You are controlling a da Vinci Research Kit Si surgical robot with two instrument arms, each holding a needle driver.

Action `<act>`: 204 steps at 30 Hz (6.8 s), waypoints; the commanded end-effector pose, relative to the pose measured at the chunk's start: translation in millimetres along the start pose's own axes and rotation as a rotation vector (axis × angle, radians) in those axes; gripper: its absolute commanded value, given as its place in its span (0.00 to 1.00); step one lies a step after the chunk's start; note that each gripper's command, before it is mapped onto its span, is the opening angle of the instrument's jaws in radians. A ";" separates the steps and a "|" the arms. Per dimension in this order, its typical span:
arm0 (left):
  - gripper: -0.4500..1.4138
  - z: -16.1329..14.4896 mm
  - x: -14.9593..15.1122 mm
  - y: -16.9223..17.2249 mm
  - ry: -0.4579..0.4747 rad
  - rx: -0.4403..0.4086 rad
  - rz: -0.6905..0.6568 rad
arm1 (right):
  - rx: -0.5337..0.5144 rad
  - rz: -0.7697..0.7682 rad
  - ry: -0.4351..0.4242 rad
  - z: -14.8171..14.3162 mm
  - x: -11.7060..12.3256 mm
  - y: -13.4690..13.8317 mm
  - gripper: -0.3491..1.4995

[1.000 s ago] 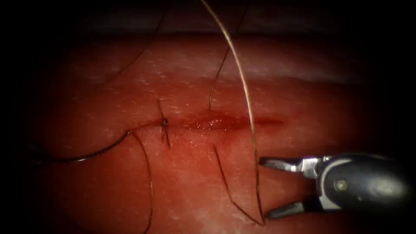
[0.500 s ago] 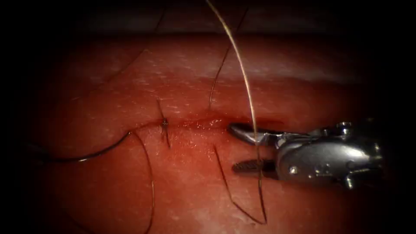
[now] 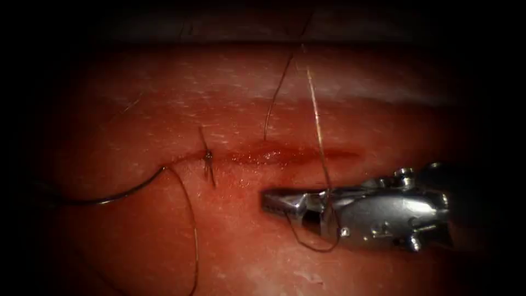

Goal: Wound Closure

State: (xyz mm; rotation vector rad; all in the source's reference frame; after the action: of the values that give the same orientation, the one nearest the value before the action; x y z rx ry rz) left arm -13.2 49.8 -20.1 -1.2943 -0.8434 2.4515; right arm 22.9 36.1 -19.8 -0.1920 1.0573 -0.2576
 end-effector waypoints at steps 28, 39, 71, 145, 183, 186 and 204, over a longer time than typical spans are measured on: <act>0.05 0.5 -0.3 -0.4 0.001 -0.003 0.001 | 0.079 0.516 0.020 -6.2 4.5 2.3 0.70; 0.05 0.8 -0.6 -0.4 -0.001 0.001 0.004 | -0.045 0.840 -0.149 -6.4 -1.5 8.2 0.94; 0.05 1.6 -0.6 -0.6 -0.002 0.003 -0.003 | -0.249 1.569 0.038 7.1 -7.2 9.6 0.61; 0.05 1.5 -0.7 -0.5 -0.003 -0.001 -0.008 | -0.377 1.400 0.079 6.0 -7.1 11.8 0.00; 0.66 -5.0 1.2 1.9 -0.010 -0.094 -0.172 | -0.521 1.296 0.157 -0.1 -4.2 16.4 0.89; 0.66 -7.0 2.8 2.0 0.003 -0.084 -0.187 | -0.517 1.295 0.158 -0.5 -4.3 16.3 0.89; 0.56 -4.3 26.0 4.4 0.150 0.227 0.354 | -0.512 1.289 0.159 -1.2 -4.7 16.2 0.89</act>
State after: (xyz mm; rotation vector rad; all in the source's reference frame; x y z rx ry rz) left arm -25.1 59.7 -43.0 -1.6357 -0.2542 2.5968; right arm 20.9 52.7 -21.5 0.0821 1.1921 1.1814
